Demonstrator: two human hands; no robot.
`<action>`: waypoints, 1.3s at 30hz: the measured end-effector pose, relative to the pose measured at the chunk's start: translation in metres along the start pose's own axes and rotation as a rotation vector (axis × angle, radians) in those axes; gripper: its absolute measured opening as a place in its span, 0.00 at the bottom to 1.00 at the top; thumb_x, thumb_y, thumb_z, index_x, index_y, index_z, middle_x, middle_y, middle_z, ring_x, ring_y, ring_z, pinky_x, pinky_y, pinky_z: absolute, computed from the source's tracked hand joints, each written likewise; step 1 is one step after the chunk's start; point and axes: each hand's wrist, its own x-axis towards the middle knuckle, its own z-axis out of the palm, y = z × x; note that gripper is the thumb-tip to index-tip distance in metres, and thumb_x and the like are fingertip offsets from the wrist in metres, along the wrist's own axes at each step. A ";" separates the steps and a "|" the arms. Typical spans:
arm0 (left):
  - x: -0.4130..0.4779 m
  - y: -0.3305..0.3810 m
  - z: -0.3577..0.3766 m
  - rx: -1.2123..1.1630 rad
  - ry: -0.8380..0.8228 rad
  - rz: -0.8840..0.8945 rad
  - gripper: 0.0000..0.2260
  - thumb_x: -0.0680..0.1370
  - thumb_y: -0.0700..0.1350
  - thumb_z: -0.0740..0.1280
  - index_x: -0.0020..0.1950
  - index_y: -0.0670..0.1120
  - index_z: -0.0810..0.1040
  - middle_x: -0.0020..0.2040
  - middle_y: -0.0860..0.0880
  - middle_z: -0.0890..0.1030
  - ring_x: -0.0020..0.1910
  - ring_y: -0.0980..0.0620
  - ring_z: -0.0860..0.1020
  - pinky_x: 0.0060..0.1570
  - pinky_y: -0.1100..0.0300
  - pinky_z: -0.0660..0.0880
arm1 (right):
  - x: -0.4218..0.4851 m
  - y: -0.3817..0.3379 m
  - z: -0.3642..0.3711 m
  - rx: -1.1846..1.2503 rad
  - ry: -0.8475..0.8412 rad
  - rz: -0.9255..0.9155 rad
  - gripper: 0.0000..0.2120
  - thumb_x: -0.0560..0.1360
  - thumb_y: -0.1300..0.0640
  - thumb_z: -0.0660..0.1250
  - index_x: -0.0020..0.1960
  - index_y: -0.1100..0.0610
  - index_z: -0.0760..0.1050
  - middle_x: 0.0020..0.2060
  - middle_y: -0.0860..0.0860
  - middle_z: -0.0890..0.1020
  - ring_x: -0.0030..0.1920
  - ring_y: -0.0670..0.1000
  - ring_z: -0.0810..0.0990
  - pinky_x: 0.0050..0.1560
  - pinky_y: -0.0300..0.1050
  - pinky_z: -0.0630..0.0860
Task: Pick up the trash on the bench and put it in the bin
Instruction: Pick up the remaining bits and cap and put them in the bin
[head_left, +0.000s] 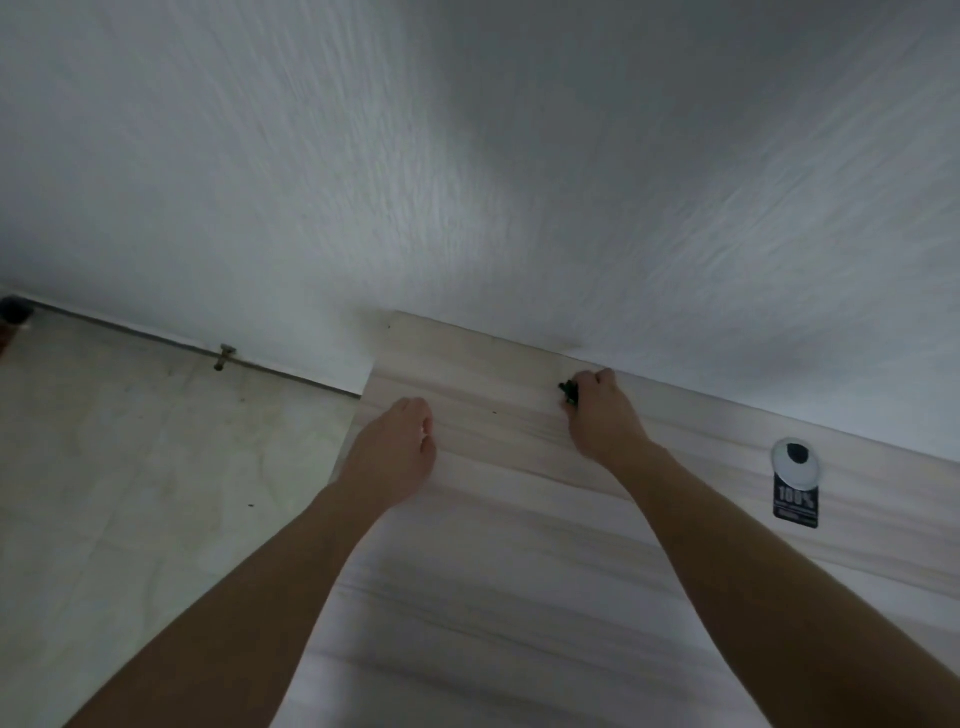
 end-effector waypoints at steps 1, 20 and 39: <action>-0.001 0.004 -0.002 -0.002 0.005 0.006 0.04 0.74 0.41 0.64 0.46 0.46 0.70 0.46 0.47 0.75 0.44 0.42 0.76 0.45 0.49 0.74 | -0.004 0.000 -0.002 0.014 0.002 -0.010 0.13 0.80 0.55 0.60 0.59 0.63 0.69 0.55 0.61 0.71 0.49 0.61 0.77 0.48 0.50 0.73; -0.096 0.111 -0.024 0.030 0.127 0.071 0.05 0.76 0.43 0.64 0.44 0.50 0.68 0.44 0.49 0.73 0.41 0.47 0.73 0.43 0.55 0.72 | -0.152 0.017 -0.067 0.129 0.096 -0.172 0.08 0.72 0.52 0.63 0.47 0.57 0.72 0.39 0.55 0.77 0.39 0.56 0.75 0.37 0.46 0.71; -0.233 0.136 -0.027 -0.033 0.081 0.295 0.02 0.74 0.41 0.62 0.44 0.47 0.70 0.44 0.49 0.75 0.43 0.48 0.74 0.42 0.57 0.69 | -0.371 0.003 -0.052 0.077 0.223 -0.007 0.09 0.74 0.52 0.63 0.48 0.57 0.70 0.40 0.55 0.78 0.40 0.57 0.75 0.36 0.46 0.68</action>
